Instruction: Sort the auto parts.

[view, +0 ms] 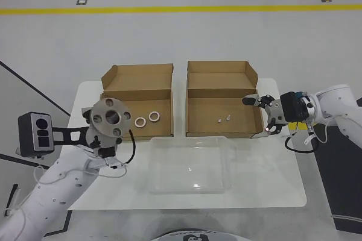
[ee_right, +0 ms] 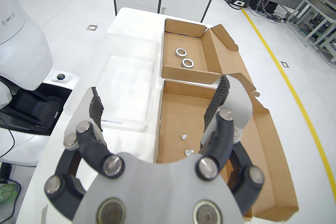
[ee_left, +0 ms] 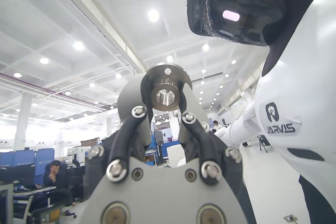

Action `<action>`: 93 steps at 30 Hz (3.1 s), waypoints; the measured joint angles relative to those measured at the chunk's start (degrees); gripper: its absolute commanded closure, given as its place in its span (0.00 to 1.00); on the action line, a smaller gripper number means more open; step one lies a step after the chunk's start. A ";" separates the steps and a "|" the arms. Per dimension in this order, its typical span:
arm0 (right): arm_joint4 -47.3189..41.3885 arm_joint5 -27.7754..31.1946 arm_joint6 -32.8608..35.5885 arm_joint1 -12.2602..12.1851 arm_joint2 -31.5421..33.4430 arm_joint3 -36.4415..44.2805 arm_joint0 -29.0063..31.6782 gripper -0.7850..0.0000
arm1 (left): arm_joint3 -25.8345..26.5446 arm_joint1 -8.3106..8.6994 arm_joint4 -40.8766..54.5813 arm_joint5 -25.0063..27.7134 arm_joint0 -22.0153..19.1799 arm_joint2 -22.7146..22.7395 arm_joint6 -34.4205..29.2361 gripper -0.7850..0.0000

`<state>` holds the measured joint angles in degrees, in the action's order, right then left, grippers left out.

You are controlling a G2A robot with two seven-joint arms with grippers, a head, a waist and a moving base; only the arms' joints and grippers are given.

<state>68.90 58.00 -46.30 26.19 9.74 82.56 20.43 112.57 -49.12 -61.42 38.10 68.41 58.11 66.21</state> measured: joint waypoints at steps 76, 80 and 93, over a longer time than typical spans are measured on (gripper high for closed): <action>0.00 0.00 0.00 0.00 0.00 0.00 0.00 0.00 | 0.02 1.02 -0.44 -11.94 -1.53 -4.90 -30.05 1.00; 0.00 0.00 0.00 0.00 0.00 0.00 0.00 0.00 | -1.68 0.30 -0.75 -14.48 -1.73 -5.34 -35.95 1.00; 0.00 0.00 0.00 0.00 0.00 0.00 0.00 0.00 | -9.03 -2.26 -3.78 -22.77 -6.83 -5.55 -51.77 1.00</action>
<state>68.90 58.00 -46.30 26.19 9.74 82.56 20.43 103.53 -51.38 -65.21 15.32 61.58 52.56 14.44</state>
